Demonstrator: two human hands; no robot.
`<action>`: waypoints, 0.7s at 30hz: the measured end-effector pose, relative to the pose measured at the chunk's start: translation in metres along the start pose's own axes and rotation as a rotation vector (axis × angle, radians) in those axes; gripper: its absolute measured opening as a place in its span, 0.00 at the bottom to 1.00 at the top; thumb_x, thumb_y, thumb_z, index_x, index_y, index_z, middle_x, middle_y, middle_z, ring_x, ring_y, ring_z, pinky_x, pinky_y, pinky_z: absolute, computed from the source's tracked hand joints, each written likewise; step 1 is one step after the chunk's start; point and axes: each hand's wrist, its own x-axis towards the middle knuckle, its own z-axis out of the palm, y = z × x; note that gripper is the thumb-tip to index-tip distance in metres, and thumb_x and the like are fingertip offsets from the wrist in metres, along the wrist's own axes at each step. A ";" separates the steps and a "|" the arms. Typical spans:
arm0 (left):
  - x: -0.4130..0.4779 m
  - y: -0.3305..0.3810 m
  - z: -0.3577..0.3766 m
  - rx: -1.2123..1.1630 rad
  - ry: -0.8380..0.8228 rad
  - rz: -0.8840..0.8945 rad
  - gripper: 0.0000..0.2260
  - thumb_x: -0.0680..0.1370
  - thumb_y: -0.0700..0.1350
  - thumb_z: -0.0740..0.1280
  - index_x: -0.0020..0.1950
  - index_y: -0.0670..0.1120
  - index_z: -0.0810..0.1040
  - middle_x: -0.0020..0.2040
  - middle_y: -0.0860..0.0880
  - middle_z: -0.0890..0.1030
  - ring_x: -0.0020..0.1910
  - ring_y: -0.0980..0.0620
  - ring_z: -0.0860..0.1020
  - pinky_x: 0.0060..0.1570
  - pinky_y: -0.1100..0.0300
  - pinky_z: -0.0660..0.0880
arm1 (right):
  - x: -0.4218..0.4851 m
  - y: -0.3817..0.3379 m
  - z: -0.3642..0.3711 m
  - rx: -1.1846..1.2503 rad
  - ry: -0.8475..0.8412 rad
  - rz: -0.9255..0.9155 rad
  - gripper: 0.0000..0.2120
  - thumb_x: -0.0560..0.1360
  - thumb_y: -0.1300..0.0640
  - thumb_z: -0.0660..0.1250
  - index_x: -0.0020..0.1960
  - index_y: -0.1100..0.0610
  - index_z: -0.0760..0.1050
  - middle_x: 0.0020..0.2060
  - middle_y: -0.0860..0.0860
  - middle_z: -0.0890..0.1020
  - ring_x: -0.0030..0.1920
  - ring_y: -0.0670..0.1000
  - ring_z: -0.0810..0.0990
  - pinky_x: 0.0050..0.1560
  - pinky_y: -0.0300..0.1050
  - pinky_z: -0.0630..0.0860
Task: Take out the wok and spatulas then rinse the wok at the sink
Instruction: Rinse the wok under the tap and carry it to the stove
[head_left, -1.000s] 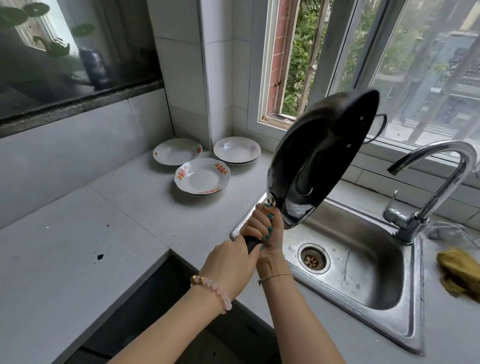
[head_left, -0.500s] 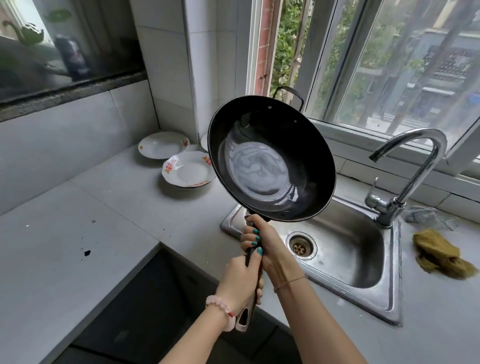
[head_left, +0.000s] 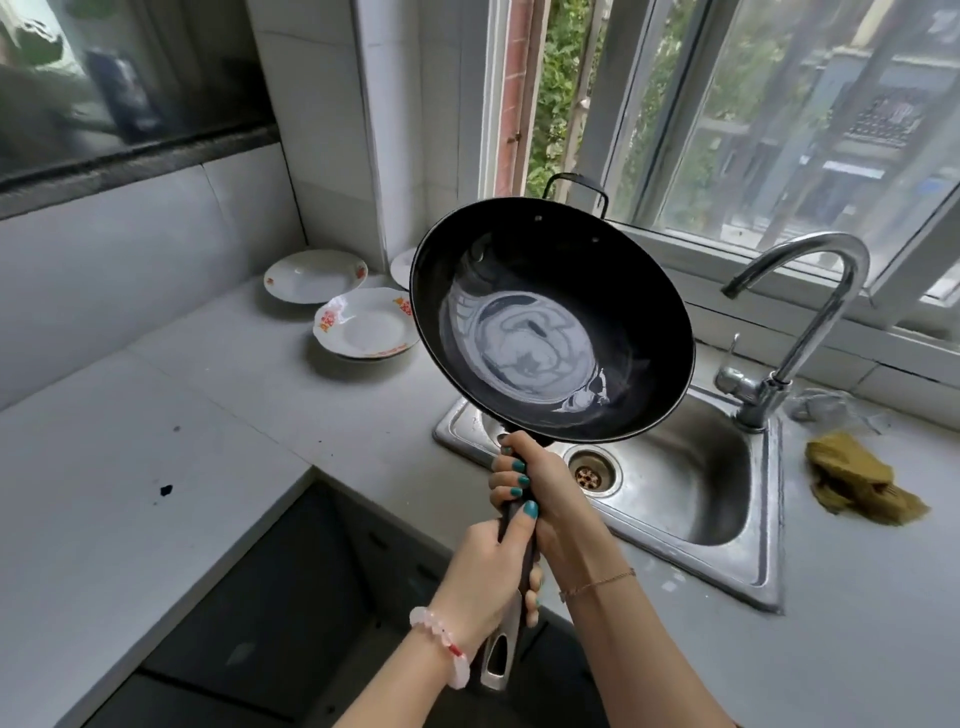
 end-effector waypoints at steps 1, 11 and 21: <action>-0.003 0.001 -0.002 -0.005 -0.020 -0.006 0.17 0.80 0.52 0.57 0.37 0.43 0.70 0.22 0.51 0.72 0.21 0.54 0.71 0.22 0.62 0.70 | -0.002 0.002 0.002 0.001 0.008 -0.008 0.18 0.77 0.62 0.56 0.30 0.53 0.58 0.18 0.46 0.60 0.15 0.42 0.57 0.15 0.32 0.58; -0.033 0.004 -0.060 -0.039 -0.264 -0.085 0.16 0.80 0.49 0.58 0.37 0.42 0.71 0.23 0.50 0.72 0.21 0.54 0.70 0.23 0.62 0.70 | -0.018 0.045 0.038 0.057 0.170 -0.096 0.18 0.77 0.63 0.57 0.30 0.55 0.59 0.18 0.46 0.62 0.15 0.42 0.60 0.15 0.32 0.59; -0.062 -0.008 -0.101 0.022 -0.522 -0.171 0.16 0.80 0.48 0.59 0.34 0.43 0.72 0.23 0.49 0.73 0.19 0.54 0.70 0.21 0.64 0.70 | -0.049 0.097 0.048 0.207 0.327 -0.271 0.17 0.78 0.63 0.57 0.31 0.55 0.61 0.18 0.46 0.63 0.16 0.42 0.61 0.15 0.32 0.60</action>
